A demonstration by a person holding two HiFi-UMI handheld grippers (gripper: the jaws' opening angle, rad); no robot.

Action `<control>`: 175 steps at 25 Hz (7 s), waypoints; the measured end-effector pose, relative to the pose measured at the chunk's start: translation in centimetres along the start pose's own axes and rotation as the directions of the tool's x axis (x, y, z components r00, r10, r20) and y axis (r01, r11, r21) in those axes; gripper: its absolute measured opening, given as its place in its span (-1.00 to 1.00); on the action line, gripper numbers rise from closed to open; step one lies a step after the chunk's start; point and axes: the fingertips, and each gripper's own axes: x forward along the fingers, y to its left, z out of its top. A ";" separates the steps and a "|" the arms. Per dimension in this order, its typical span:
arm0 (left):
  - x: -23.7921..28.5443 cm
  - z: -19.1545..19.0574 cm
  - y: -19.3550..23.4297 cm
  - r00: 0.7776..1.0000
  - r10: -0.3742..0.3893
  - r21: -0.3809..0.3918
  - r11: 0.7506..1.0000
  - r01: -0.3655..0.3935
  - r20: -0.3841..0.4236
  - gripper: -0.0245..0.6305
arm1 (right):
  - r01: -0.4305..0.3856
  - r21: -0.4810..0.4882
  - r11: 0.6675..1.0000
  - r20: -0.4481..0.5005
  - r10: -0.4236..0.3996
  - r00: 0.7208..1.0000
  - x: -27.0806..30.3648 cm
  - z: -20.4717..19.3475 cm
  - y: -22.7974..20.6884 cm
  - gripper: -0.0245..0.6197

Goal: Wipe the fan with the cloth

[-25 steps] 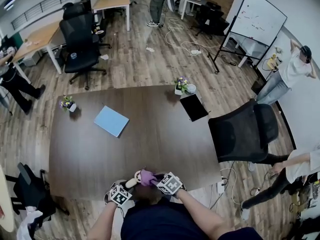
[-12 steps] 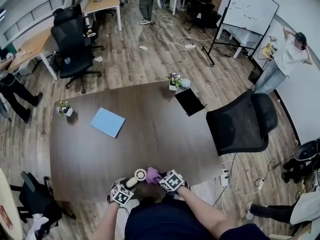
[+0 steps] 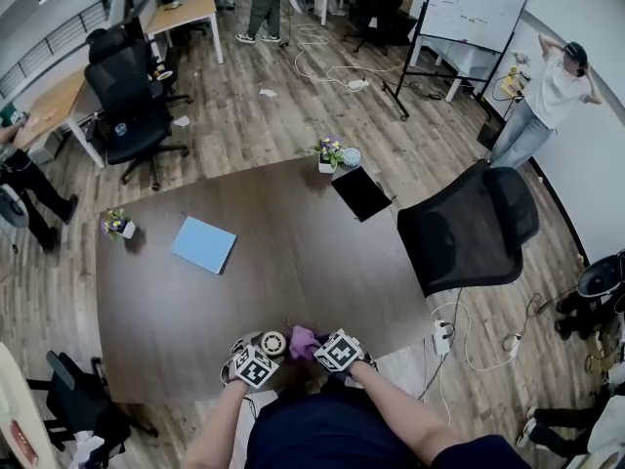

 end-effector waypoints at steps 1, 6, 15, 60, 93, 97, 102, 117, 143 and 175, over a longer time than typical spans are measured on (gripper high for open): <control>0.5 0.2 -0.2 1.000 -0.010 0.006 1.000 0.010 -0.014 0.22 | 0.002 0.007 1.000 0.000 -0.002 1.000 -0.1 -0.2 -0.2 -0.61; 2.0 0.2 0.1 0.997 -0.029 0.001 1.000 0.029 -0.065 0.20 | 0.000 0.030 1.000 0.007 0.000 1.000 -0.6 -0.9 -0.4 -0.61; 3.4 -0.1 0.1 0.993 -0.031 0.017 0.999 0.033 -0.112 0.23 | -0.006 0.031 1.000 0.013 0.006 1.000 -0.8 -1.3 -0.5 -0.61; -10.2 9.9 0.3 0.881 0.069 0.001 0.997 -0.079 0.468 0.23 | -0.096 -0.217 0.971 0.410 0.180 0.894 -10.4 8.5 7.2 -0.62; -13.9 12.2 -5.3 0.851 -0.155 0.212 0.976 0.053 0.501 0.23 | -0.067 -0.185 0.980 0.553 0.160 0.818 -16.2 13.2 7.4 -0.62; -14.5 12.5 -5.8 0.842 -0.177 0.226 0.972 0.068 0.509 0.23 | -0.056 -0.171 0.984 0.563 0.144 0.814 -16.2 13.7 6.9 -0.62; -15.3 12.5 -6.4 0.830 -0.204 0.236 0.968 0.090 0.519 0.23 | -0.051 -0.175 0.983 0.563 0.142 0.814 -16.1 14.3 7.0 -0.62; -17.7 14.2 -6.3 0.744 -0.205 0.171 0.978 0.123 0.636 0.23 | -0.064 -0.120 0.991 0.583 0.122 0.803 -15.6 14.5 6.1 -0.63; -20.5 16.5 -3.6 0.657 -0.120 0.053 0.991 0.122 0.744 0.23 | -0.124 -0.107 0.987 0.549 0.162 0.820 -14.1 14.4 7.2 -0.63; -23.6 16.1 -0.9 0.494 -0.018 -0.122 0.961 0.248 0.869 0.23 | -0.196 -0.157 0.968 0.468 0.248 0.848 -11.4 12.7 11.0 -0.63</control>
